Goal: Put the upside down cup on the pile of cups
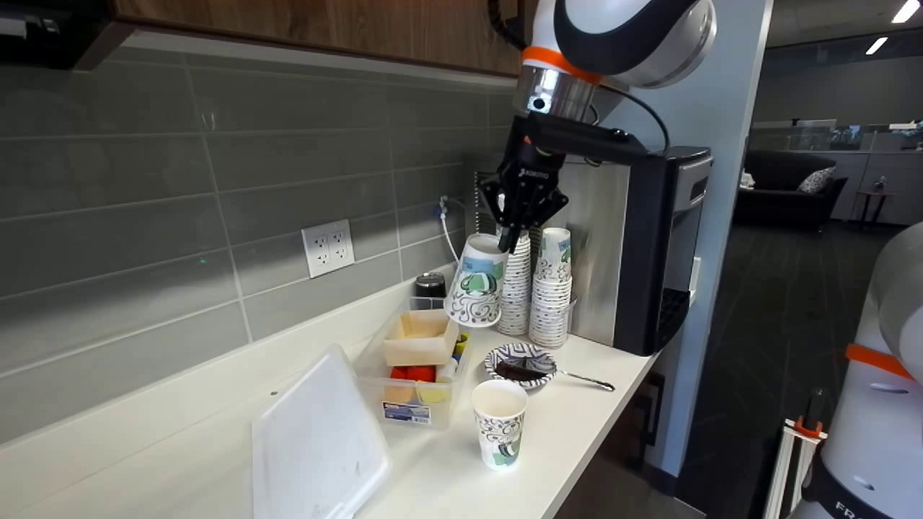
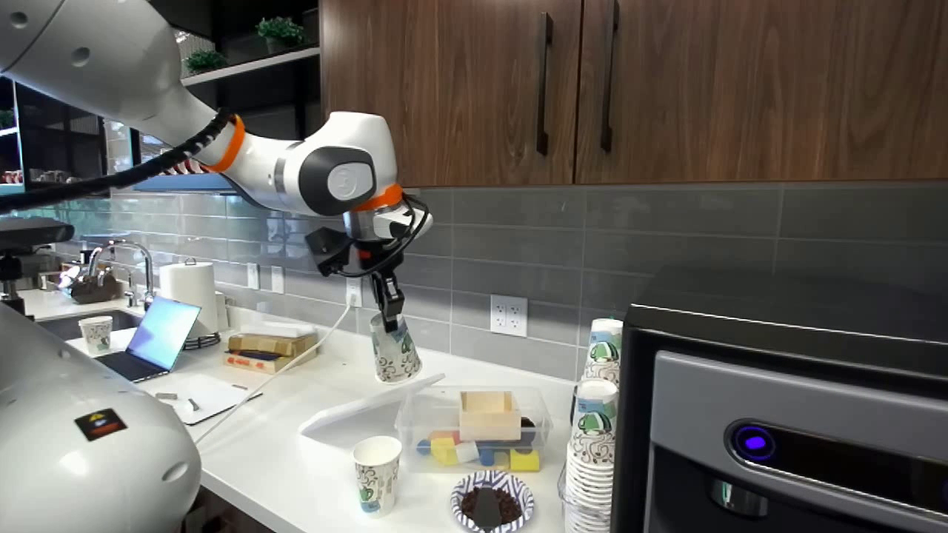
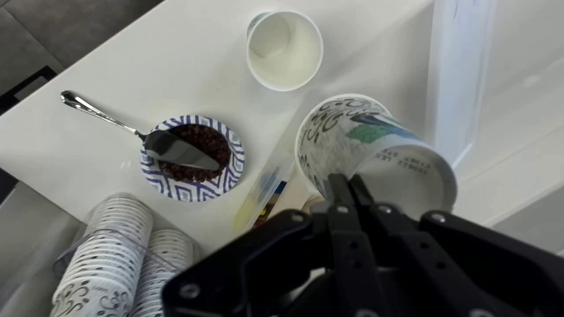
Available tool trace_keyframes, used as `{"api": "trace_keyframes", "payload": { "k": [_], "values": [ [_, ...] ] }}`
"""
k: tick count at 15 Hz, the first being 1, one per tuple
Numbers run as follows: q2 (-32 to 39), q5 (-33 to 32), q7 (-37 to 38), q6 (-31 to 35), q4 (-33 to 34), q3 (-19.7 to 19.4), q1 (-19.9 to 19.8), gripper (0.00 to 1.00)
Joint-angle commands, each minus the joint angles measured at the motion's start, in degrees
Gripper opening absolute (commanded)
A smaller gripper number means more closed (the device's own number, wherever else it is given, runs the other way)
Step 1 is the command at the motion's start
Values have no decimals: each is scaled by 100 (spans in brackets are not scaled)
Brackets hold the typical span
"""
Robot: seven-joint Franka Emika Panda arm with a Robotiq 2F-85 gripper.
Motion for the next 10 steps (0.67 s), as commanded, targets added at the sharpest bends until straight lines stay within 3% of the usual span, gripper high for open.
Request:
{"api": "trace_keyframes", "payload": {
  "k": [1, 6, 10],
  "values": [
    [-455, -28, 426, -127, -49, -142, -612, 1],
    [-506, -93, 999, 68, 57, -324, -1455, 1],
    [-274, -161, 1280, 324, 224, -501, -1907, 1]
  ]
}}
